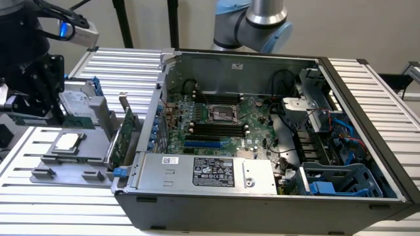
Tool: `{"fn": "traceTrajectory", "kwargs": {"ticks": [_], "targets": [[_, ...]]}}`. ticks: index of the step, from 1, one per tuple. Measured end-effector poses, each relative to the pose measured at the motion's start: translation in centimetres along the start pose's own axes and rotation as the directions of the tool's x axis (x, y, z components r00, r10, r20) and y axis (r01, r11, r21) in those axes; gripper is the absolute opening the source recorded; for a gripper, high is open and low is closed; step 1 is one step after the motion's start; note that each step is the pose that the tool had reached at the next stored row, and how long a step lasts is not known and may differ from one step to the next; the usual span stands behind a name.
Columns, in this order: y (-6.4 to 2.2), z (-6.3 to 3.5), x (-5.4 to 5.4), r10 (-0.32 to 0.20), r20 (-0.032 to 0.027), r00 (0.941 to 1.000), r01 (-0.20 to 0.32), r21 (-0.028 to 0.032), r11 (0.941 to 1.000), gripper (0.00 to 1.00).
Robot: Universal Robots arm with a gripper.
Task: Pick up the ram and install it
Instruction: 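Pick up the ram and move it above insertion slot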
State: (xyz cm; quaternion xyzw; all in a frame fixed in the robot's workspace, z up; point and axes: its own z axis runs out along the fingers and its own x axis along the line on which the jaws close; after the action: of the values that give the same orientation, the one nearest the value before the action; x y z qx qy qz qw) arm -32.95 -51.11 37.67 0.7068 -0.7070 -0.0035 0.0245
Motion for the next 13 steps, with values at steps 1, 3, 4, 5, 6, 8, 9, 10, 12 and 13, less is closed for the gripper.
{"fn": "traceTrajectory", "kwargs": {"ticks": [1, 3, 4, 5, 6, 8, 9, 10, 12, 13], "targets": [[-0.3, -0.46, 0.0, -0.001, 0.0001, 1.0, 0.001, -0.0006, 1.0, 0.14], [-0.94, -1.38, 0.0, -0.003, 0.0008, 1.0, 0.003, -0.0017, 1.0, 0.14], [-1.31, -1.86, 0.1, -0.003, 0.0009, 1.0, 0.003, -0.0026, 1.0, 0.14], [-1.69, -2.33, 0.1, -0.004, 0.0008, 1.0, 0.004, -0.0034, 1.0, 0.14], [-2.1, -2.8, 0.1, -0.004, 0.0009, 1.0, 0.004, -0.0044, 1.0, 0.14], [-2.96, -3.72, 0.1, -0.004, 0.001, 1.0, 0.004, -0.0065, 1.0, 0.14], [-3.41, -4.2, 0.1, -0.005, 0.0011, 1.0, 0.005, -0.0076, 1.0, 0.14], [-3.85, -4.61, 0.1, -0.005, 0.001, 1.0, 0.005, -0.0085, 1.0, 0.14], [-4.76, -5.23, 0.2, -0.005, 0.0012, 1.0, 0.005, -0.0095, 0.9999, 0.14], [-5.2, -5.46, 0.2, -0.005, 0.0009, 1.0, 0.005, -0.0099, 0.9999, 0.14]]}}
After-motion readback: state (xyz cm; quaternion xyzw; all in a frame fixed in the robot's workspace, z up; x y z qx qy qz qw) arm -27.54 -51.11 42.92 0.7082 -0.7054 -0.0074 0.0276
